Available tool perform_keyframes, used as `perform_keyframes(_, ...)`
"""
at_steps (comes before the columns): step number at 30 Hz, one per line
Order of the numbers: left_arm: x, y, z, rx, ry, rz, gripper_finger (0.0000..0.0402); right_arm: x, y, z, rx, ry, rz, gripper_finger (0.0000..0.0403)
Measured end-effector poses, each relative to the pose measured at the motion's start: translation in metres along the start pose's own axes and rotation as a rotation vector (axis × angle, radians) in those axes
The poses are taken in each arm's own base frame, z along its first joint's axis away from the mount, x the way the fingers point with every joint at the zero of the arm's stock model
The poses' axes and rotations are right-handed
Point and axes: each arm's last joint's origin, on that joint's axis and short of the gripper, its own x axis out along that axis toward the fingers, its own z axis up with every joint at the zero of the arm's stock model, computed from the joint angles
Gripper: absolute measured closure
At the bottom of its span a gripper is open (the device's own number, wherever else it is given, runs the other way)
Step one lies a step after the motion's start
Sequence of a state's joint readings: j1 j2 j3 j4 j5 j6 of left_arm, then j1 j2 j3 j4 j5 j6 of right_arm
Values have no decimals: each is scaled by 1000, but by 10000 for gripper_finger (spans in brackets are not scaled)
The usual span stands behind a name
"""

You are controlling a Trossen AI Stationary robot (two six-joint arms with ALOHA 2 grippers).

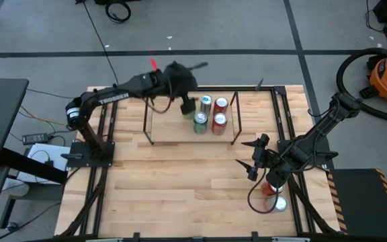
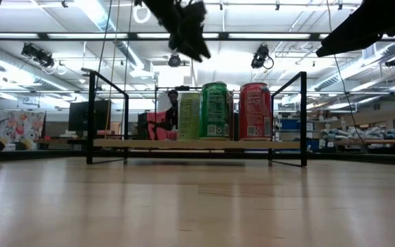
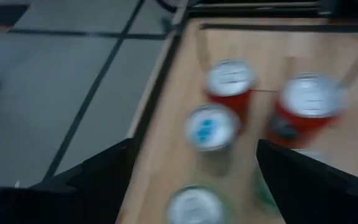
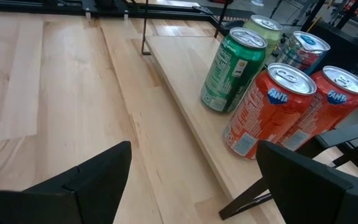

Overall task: Place canned beverage on shelf
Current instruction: Put the red-black soda can on the shelf

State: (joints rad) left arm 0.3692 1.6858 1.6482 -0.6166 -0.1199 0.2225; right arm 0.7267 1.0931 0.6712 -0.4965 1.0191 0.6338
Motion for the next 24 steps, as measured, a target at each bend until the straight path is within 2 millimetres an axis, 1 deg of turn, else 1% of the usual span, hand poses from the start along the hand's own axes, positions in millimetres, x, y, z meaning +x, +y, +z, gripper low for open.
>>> perform_keyframes(4,-6,-36,6,26,-13,-78,54,-3,2,-1,-5,-4,18,47)
perform_keyframes(7,-9,-63,9,-2,-18,-131,54,-5,4,-2,-5,-4,35,47)
perform_keyframes(9,-12,-79,10,-25,-10,-158,54,-6,5,-2,16,23,79,47)
perform_keyframes(11,-17,-93,11,-56,-14,-180,54,-5,7,-2,49,91,150,47)
perform_keyframes(14,-24,-113,10,-91,1,-217,54,-2,11,6,96,193,240,51)
perform_keyframes(19,-32,-142,5,-96,53,-273,54,-4,15,11,31,424,278,59)
perform_keyframes(22,-34,-159,0,-94,48,-295,54,-7,17,14,31,589,281,62)
perform_keyframes(24,-33,-170,-7,-69,56,-287,54,-9,19,15,45,691,282,64)
